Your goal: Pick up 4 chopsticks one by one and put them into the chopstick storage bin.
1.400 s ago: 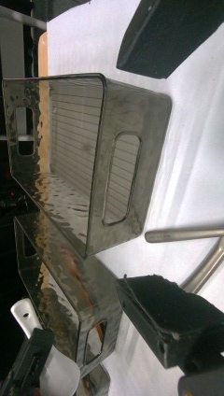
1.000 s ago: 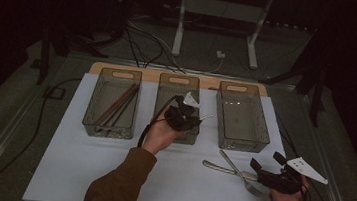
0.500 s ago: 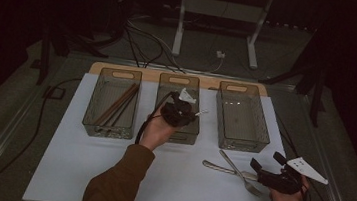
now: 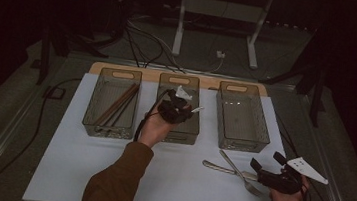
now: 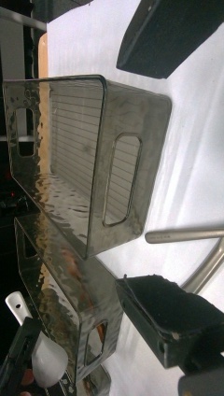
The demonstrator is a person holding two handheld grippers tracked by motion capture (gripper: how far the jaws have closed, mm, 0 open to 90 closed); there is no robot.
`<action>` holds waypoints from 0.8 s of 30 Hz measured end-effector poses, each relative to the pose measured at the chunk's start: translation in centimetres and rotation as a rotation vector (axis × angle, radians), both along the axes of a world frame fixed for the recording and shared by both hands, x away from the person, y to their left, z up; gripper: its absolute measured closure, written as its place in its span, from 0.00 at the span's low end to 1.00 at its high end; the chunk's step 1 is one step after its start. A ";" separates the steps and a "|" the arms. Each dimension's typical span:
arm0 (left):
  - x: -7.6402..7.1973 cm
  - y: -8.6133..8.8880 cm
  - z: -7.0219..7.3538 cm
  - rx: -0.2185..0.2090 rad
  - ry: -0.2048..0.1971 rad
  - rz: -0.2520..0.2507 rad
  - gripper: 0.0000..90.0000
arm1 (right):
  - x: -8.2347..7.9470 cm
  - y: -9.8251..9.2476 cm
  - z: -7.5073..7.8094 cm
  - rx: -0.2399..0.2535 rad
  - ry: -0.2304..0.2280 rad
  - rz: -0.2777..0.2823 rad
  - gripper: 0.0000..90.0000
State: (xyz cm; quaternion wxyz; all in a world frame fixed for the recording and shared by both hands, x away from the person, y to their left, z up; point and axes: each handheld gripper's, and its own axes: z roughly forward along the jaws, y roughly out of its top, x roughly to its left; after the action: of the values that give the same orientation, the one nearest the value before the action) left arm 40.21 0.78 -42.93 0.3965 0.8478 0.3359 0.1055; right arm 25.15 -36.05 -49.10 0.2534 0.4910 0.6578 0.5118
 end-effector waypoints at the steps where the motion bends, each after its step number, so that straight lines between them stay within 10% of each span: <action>1: 0.1 0.1 0.0 0.002 -0.001 0.007 0.97 | 0.0 0.0 0.0 0.000 0.000 0.000 0.00; 24: 1.8 1.3 -1.3 0.002 0.028 0.110 0.97 | 0.0 0.0 0.0 0.001 -0.001 0.000 0.00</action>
State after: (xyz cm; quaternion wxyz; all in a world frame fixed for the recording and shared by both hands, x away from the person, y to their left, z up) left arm 42.04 2.12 -44.24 0.3844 0.8298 0.3876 0.1155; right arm 25.17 -36.09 -49.10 0.2537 0.4910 0.6574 0.5122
